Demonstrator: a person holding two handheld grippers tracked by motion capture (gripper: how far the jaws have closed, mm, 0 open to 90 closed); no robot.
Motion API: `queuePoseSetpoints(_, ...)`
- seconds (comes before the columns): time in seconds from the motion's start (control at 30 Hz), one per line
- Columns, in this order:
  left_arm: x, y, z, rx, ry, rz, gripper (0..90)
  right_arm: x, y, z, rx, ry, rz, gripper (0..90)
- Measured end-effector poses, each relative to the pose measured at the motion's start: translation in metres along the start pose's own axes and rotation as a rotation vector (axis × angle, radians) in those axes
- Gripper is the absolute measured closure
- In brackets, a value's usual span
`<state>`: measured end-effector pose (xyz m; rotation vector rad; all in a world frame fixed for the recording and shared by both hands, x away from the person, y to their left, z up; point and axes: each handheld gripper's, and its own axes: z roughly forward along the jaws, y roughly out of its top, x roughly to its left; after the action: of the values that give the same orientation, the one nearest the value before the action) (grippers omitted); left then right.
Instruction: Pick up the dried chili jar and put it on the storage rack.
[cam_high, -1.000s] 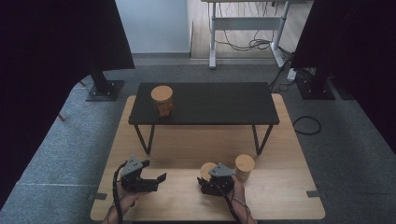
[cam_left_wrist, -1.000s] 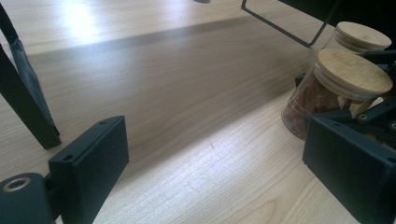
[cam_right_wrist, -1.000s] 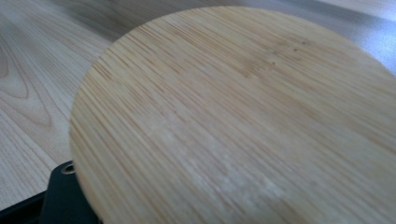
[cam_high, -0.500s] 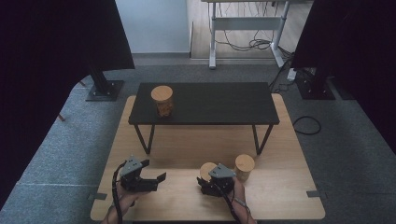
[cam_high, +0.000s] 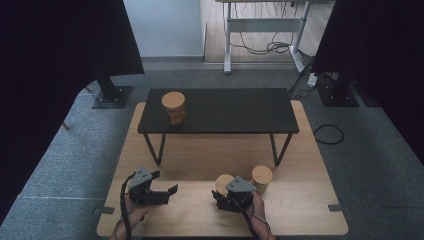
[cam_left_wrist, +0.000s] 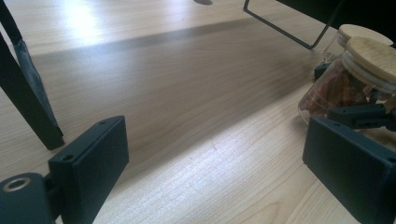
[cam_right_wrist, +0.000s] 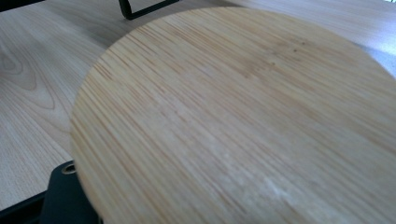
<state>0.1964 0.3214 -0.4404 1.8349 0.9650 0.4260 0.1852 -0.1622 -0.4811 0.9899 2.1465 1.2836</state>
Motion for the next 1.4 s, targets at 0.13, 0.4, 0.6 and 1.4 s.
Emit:
queuePoseSetpoints(0.13, -0.0003, 0.0, 0.0001, 0.001, -0.001, 0.002, 6.4, -0.0011, 0.0, -0.0013, -0.003, 0.003, -0.001, 25.0)
queuePoseSetpoints(0.4, -0.0001, -0.0001, 0.0006, 0.003, 0.001, 0.002, 6.4, -0.0031, -0.0003, -0.0039, -0.01, 0.009, -0.008, 25.0)
queuePoseSetpoints(0.6, 0.0001, -0.0003, 0.0, 0.0, 0.003, 0.0, 6.4, -0.0041, -0.0005, -0.004, -0.009, 0.012, -0.011, 25.0)
queuePoseSetpoints(1.4, 0.0005, -0.0004, -0.0004, 0.003, 0.005, 0.001, 6.4, -0.008, -0.0002, -0.0084, -0.021, 0.04, -0.036, 25.0)
